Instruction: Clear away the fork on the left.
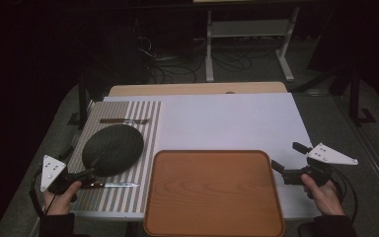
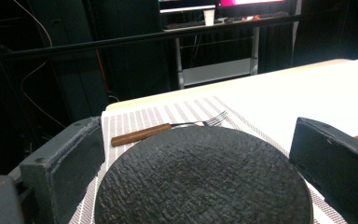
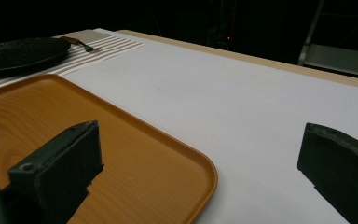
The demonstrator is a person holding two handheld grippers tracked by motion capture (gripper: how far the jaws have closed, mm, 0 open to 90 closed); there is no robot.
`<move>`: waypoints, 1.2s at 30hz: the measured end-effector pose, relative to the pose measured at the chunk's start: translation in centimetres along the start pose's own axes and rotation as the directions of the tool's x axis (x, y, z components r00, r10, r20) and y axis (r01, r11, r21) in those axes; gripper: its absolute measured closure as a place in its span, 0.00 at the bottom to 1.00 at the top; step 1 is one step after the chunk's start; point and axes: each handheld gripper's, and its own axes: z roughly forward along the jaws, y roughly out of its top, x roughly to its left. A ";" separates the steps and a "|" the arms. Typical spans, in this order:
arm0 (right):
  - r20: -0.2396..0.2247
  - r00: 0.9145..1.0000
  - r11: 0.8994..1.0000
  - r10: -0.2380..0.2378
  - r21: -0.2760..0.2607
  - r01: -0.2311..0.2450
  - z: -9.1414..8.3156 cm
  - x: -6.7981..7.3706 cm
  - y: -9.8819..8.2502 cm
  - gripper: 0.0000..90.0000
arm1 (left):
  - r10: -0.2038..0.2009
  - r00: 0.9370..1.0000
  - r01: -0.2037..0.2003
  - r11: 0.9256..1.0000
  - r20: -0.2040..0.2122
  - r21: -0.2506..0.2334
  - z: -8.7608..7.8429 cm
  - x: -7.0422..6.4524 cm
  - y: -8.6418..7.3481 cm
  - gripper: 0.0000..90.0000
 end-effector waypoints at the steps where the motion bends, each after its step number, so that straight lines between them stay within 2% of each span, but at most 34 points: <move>1: 0.000 1.000 1.000 0.000 0.000 0.000 0.0 0.0 0.0 0.00 | -0.003 1.000 0.003 1.000 -0.001 -0.004 0.0 0.0 0.0 0.03; 11: 0.000 1.000 1.000 -0.003 0.004 0.003 0.0 0.1 0.0 0.00 | -0.007 1.000 0.007 1.000 0.000 -0.009 -0.2 -0.1 0.1 0.03; 15: 0.001 1.000 1.000 -0.008 0.016 0.008 0.0 0.2 -0.1 0.00 | -0.010 1.000 0.010 1.000 0.014 -0.013 -0.2 -0.3 0.5 0.03; 19: 0.002 1.000 0.999 -0.020 0.028 0.020 0.1 0.3 -0.1 0.00 | 0.001 0.999 -0.001 1.000 0.053 0.002 0.0 -0.5 0.8 0.03; 20: 0.003 1.000 0.999 -0.021 0.030 0.020 0.1 0.3 -0.1 0.00 | 0.030 0.997 -0.032 0.999 0.068 0.021 0.2 -0.5 0.8 0.03; 21: 0.005 1.000 0.999 -0.022 0.033 0.022 0.1 0.3 -0.1 0.00 | 0.030 0.997 -0.032 0.999 0.068 0.021 0.2 -0.5 0.8 0.03; 25: 0.009 1.000 0.999 -0.023 0.039 0.023 0.1 0.3 -0.2 0.00 | 0.074 0.993 -0.079 0.995 0.089 0.058 0.6 0.0 1.0 0.03; 30: 0.017 1.000 0.999 -0.021 0.042 0.020 0.0 0.3 -0.3 0.00 | 0.084 0.991 -0.091 0.994 0.101 0.066 0.8 0.6 1.5 0.03; 34: 0.032 0.999 0.999 -0.021 0.042 0.019 -0.2 0.3 -0.3 0.00 | 0.131 0.983 -0.142 0.987 0.128 0.081 1.5 1.0 2.6 0.03; 36: 0.034 0.999 0.999 -0.020 0.044 0.018 -0.2 0.3 -0.4 0.00 | 0.136 0.982 -0.148 0.986 0.133 0.081 1.7 1.1 2.9 0.03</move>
